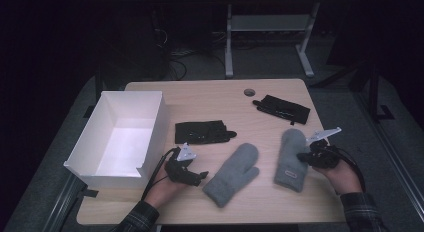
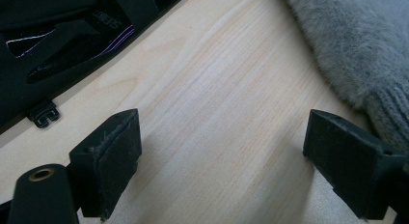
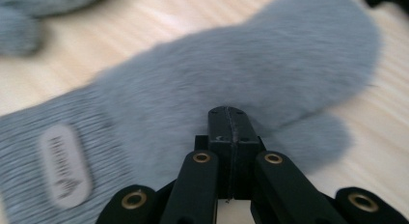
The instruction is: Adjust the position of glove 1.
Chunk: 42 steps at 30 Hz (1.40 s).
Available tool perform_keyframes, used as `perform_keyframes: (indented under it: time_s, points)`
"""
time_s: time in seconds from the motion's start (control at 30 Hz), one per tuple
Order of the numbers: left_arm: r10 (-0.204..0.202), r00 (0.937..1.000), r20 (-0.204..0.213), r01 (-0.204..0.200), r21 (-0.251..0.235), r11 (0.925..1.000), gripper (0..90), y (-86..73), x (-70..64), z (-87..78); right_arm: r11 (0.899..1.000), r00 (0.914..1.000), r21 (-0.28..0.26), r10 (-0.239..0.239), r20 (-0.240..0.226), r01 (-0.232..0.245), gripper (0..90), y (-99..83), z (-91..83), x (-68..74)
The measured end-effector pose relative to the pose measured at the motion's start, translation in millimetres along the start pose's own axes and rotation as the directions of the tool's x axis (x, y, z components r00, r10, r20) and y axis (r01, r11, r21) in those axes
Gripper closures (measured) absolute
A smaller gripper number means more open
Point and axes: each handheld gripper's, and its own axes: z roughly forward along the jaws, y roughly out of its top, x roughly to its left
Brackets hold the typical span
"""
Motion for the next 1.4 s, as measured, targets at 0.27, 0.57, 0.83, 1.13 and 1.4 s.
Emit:
perform_keyframes:
  time_s: [0.27, 0.57, 0.83, 1.13, 1.4]
  points:
    - [0.001, 1.0, 0.0, -0.001, 0.0, 1.0, 12.7, 0.0, 0.1, 0.0, 0.998, 0.9942, 0.001, -0.055, -0.092, 0.055, 90.0, 2.1, 5.8, 24.6]
    - [-0.002, 1.0, 0.001, 0.002, -0.002, 1.0, 12.7, 0.0, -0.2, 0.2, 0.991, 0.9773, -0.016, -0.134, -0.164, 0.133, 90.0, -0.1, 5.8, 53.9]
    - [0.001, 1.0, 0.0, -0.001, 0.001, 1.0, 12.7, 0.2, 0.0, 0.1, 0.989, 0.9813, -0.094, -0.13, -0.142, 0.117, 56.9, 6.4, -3.4, 52.8]
    - [0.001, 1.0, 0.0, -0.001, 0.001, 1.0, 12.7, 0.3, 0.0, 0.1, 0.976, 0.9725, -0.101, -0.203, -0.113, 0.192, 20.6, 17.7, 17.6, 57.6]
    - [0.0, 1.0, -0.001, 0.0, 0.002, 1.0, 12.7, 0.3, -0.2, 0.1, 0.982, 0.97, -0.103, -0.176, -0.167, 0.161, 26.1, 9.5, 32.2, 51.1]
